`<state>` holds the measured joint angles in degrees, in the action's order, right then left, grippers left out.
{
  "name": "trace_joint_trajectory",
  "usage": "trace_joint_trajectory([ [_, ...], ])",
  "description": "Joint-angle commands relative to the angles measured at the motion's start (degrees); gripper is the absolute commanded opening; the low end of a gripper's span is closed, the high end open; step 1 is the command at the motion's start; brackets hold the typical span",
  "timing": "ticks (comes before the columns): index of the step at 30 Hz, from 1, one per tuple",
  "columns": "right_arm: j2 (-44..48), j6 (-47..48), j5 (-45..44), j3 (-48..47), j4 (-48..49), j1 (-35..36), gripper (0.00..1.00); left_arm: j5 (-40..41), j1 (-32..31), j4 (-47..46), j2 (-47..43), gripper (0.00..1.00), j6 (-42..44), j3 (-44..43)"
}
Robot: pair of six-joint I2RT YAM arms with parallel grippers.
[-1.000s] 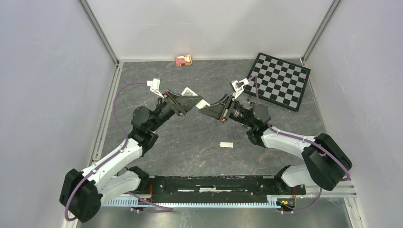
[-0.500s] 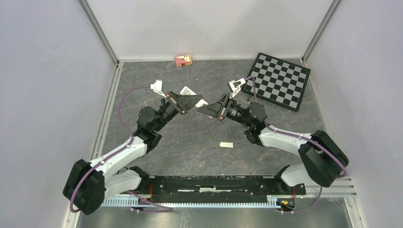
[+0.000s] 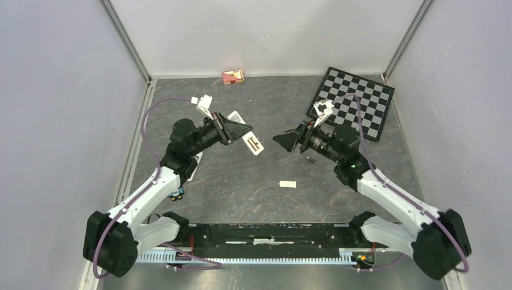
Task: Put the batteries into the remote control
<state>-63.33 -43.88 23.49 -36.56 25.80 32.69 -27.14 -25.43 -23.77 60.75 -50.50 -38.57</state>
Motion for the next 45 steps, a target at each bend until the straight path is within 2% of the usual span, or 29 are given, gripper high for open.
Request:
trace_joint_trajectory([
  [1,4.7,21.7,-14.9,-3.6,-26.5,-1.8,0.75,-13.8,1.6,7.1,-0.5,0.02,10.5,-3.4],
  [4,2.7,27.7,-22.8,-5.2,-35.9,-1.8,0.64,-19.4,1.6,7.7,-0.4,0.02,12.9,-3.5],
  [8,-1.6,32.7,-28.3,-5.3,-39.8,-1.8,0.58,-23.8,1.6,10.5,-2.1,0.02,15.4,-4.5],
  [11,-5.3,36.1,-29.6,-5.4,-40.1,-1.8,0.58,-26.2,1.6,10.5,-3.7,0.02,18.0,-4.1],
  [15,-11.0,38.7,-31.0,-7.3,-41.5,-2.0,0.64,-27.2,1.6,13.1,-4.6,0.02,21.4,-4.9],
  [20,-15.7,41.0,-31.4,-8.4,-41.8,-2.9,0.63,-27.1,1.6,12.7,-3.1,0.02,21.6,-5.8],
  [33,-25.4,43.4,-27.7,-13.2,-45.1,-6.9,0.42,-27.7,1.6,11.1,-1.7,0.02,20.1,-6.5],
  [42,-28.2,43.1,-26.8,-12.1,-44.2,-8.9,0.33,-26.5,1.6,8.2,-1.5,0.02,18.5,-6.0],
  [45,-29.0,43.3,-25.9,-12.6,-44.0,-9.2,0.26,-26.4,1.5,7.1,-1.6,0.02,17.8,-5.8],
])
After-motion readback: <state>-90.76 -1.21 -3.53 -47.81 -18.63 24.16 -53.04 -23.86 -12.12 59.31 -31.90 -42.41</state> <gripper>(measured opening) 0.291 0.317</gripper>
